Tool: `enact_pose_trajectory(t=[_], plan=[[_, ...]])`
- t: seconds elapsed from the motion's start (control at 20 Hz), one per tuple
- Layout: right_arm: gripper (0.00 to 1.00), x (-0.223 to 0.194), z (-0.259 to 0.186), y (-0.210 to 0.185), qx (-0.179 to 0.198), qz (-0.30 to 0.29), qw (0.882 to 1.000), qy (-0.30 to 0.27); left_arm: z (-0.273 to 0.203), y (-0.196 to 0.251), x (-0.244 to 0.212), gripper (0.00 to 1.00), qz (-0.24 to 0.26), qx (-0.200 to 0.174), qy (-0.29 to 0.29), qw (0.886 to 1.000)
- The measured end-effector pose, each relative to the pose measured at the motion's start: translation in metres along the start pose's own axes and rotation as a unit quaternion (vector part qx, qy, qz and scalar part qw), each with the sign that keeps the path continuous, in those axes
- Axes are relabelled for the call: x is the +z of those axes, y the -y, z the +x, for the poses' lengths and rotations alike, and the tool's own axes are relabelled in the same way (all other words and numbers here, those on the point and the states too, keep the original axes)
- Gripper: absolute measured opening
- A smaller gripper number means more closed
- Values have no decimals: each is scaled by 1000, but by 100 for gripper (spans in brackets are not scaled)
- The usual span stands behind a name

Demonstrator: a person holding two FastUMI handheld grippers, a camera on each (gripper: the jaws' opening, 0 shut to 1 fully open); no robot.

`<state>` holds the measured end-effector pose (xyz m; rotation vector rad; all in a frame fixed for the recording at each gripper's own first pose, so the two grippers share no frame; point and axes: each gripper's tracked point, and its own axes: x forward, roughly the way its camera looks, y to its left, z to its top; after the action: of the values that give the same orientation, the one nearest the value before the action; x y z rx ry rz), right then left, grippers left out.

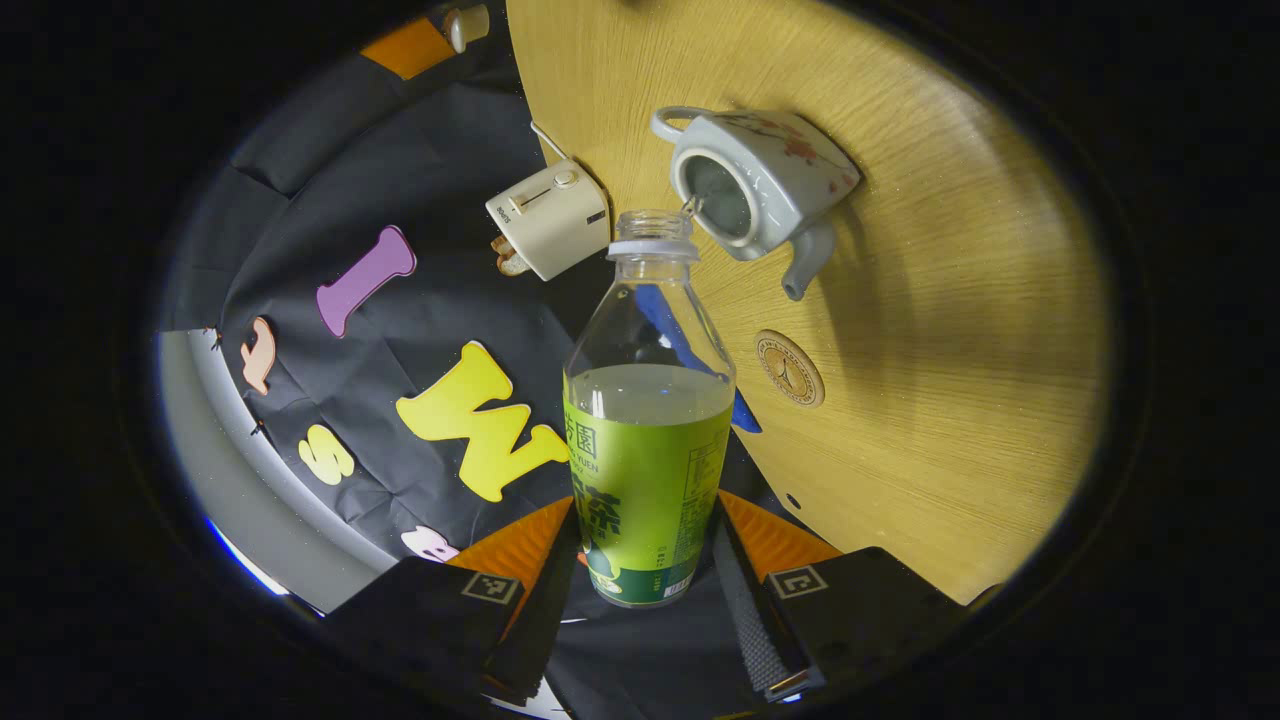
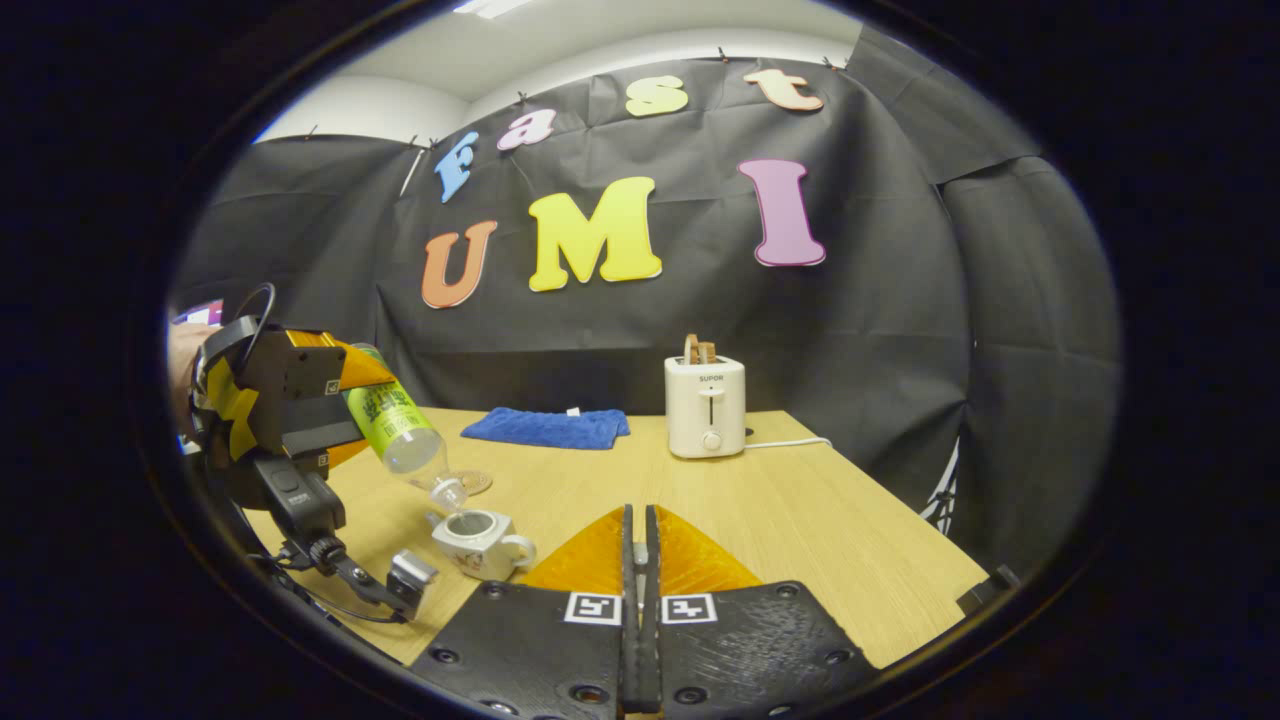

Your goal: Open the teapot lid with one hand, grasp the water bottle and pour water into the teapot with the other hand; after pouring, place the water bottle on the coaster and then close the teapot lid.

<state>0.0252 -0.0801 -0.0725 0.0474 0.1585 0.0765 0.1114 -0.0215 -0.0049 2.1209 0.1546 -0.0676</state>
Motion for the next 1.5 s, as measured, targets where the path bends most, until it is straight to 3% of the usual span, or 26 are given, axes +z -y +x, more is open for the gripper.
enact_pose_trajectory(t=[0.3, 0.85, 1.0, 1.1, 1.2, 1.3, 1.5], plan=[[0, -2, 0, 1, 2, 3, 1000, 0, -1, -8, -2, 75, 18, 18, -3, 1000], [0, -4, 0, 1, 2, 4, 1000, -3, 4, -6, 0, 75, 13, 17, 6, 1000], [0, -2, 0, 1, 1, 4, 1000, 0, 7, -1, -4, 75, -24, 12, 6, 1000], [0, 0, -2, 1, 0, 4, 1000, 1, 8, 5, -5, 75, -74, 8, 10, 997], [0, 3, -3, 2, -1, 6, 1000, 4, 8, 25, -5, 75, -157, -20, 17, 987], [0, 5, -2, 0, -1, 6, 1000, 4, 2, 48, -1, 75, -241, -59, 24, 968], [0, 7, -2, -7, 2, 3, 1000, 4, -10, 71, 9, 75, -388, -116, 44, 913]])
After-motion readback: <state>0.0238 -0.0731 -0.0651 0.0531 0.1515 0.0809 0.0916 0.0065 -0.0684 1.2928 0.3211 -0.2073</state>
